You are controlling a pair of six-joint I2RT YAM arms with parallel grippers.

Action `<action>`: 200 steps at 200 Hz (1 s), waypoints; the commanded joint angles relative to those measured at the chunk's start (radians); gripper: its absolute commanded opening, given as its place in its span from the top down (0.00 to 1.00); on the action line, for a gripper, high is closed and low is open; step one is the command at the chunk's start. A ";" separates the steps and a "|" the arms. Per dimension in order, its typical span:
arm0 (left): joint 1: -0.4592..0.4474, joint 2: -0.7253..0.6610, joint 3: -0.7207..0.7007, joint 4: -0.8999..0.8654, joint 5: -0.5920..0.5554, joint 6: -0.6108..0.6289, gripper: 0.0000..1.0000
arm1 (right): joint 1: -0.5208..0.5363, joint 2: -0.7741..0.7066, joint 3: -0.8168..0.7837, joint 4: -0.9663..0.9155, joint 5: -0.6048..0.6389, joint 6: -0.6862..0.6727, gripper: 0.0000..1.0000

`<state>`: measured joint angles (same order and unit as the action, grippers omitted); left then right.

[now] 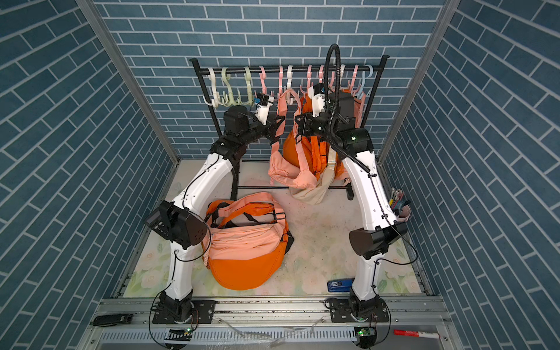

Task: Take the bag off the hook
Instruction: Pick up the bag from the hook.

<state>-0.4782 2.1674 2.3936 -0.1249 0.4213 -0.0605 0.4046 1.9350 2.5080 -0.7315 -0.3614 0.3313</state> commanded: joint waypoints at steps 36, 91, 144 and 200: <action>-0.002 -0.134 -0.002 -0.059 -0.028 0.043 1.00 | -0.004 -0.004 0.055 -0.038 0.014 -0.014 1.00; -0.003 -0.341 -0.160 -0.057 -0.045 0.072 1.00 | 0.000 -0.135 -0.056 -0.006 0.011 -0.004 1.00; -0.010 -0.555 -0.336 -0.071 -0.080 0.089 1.00 | 0.094 -0.289 -0.171 -0.037 0.196 -0.096 1.00; -0.012 -0.813 -0.603 -0.071 -0.158 0.113 1.00 | 0.228 -0.458 -0.340 -0.010 0.363 -0.169 1.00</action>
<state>-0.4843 1.4452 1.8683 -0.2169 0.3126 0.0277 0.5900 1.5402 2.2265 -0.7567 -0.1295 0.2382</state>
